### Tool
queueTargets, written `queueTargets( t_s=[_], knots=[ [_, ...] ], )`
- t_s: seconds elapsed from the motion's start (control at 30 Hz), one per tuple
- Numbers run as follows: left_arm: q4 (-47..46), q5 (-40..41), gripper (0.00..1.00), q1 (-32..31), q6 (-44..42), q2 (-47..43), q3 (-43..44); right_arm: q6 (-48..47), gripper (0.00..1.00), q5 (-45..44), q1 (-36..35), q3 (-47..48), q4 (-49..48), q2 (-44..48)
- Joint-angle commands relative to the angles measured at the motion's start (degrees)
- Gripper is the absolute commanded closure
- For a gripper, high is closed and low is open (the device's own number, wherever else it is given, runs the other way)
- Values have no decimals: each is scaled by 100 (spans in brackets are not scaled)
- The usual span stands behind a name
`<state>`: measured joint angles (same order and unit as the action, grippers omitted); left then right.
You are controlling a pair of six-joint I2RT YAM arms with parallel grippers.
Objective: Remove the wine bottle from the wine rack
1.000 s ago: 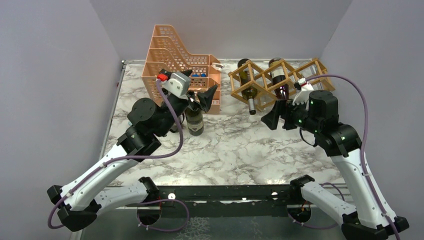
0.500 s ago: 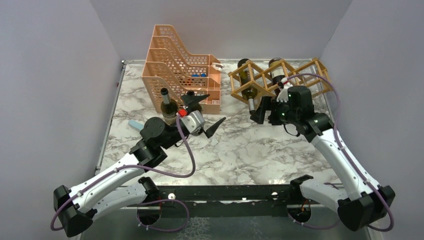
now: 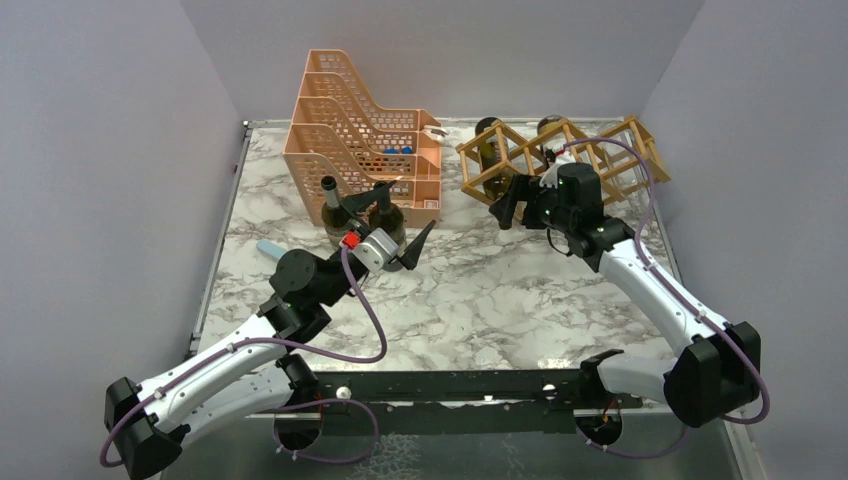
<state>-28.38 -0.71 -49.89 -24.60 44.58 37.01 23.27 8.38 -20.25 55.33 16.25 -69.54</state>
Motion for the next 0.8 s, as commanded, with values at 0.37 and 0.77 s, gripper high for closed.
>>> queueTargets(
  t_s=[0.37, 0.77],
  knots=[
    [-549, 494, 4, 4, -258, 113, -239, 426, 38, -232, -14, -769, -2634, -987],
    [-674, 627, 4, 5, -324, 118, -308, 711, 49, -263, -12, -791, -3193, -1532]
  ],
)
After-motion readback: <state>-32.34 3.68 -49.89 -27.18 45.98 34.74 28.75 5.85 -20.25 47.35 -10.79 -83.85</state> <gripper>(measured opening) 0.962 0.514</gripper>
